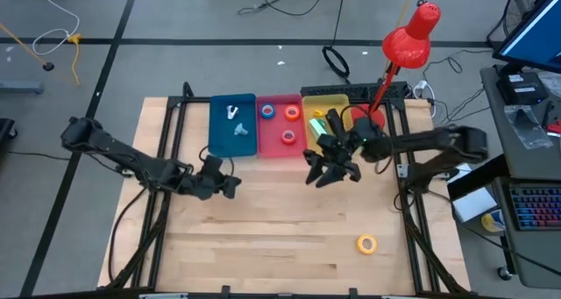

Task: Pick and place Stapler, Stapler remover, tape
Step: Put the yellow tape into the pink bin

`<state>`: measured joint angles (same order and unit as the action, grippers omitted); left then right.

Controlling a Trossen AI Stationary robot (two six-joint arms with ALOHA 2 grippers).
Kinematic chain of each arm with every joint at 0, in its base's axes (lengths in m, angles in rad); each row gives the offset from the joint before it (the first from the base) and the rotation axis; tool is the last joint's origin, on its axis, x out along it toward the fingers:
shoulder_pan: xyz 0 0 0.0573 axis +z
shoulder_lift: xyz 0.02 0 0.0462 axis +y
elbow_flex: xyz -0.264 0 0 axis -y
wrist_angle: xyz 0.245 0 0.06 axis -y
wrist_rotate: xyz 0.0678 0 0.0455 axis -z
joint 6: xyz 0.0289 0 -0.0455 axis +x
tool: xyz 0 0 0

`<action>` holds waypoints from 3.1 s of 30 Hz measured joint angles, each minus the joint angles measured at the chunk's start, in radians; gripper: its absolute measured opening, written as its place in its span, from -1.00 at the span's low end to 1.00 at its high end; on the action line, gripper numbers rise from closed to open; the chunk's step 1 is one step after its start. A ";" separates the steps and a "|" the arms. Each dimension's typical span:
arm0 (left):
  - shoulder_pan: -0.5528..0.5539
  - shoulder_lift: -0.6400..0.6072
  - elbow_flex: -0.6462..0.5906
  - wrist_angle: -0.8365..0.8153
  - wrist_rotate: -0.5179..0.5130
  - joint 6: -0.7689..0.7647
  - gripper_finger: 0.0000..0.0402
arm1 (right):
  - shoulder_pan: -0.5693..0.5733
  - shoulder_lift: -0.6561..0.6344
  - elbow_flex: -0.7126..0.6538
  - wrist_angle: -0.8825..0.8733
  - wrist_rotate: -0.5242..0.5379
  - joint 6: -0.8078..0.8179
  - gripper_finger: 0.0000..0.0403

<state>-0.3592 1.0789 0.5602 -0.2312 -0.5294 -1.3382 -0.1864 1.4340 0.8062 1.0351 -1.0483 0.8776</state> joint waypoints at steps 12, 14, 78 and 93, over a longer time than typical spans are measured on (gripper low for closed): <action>-0.137 0.144 0.000 0.219 -0.065 0.106 -0.46 | 0.305 -0.459 -0.001 -1.452 0.675 -0.522 -0.30; -0.137 0.161 -0.001 0.256 -0.046 0.136 -0.46 | 0.381 -0.491 -0.001 -1.542 0.776 -0.478 -0.30; -0.133 0.211 0.000 0.393 -0.029 0.284 -0.46 | 1.027 -0.153 -0.186 -1.478 1.025 0.228 -0.30; -0.133 0.211 0.000 0.390 -0.029 0.284 -0.46 | 1.026 -0.186 -0.395 -1.186 1.003 0.400 -0.30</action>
<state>-0.4923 1.2900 0.5598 0.1584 -0.5582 -1.0538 0.8398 1.2480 0.4116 -0.1506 -0.0448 1.2776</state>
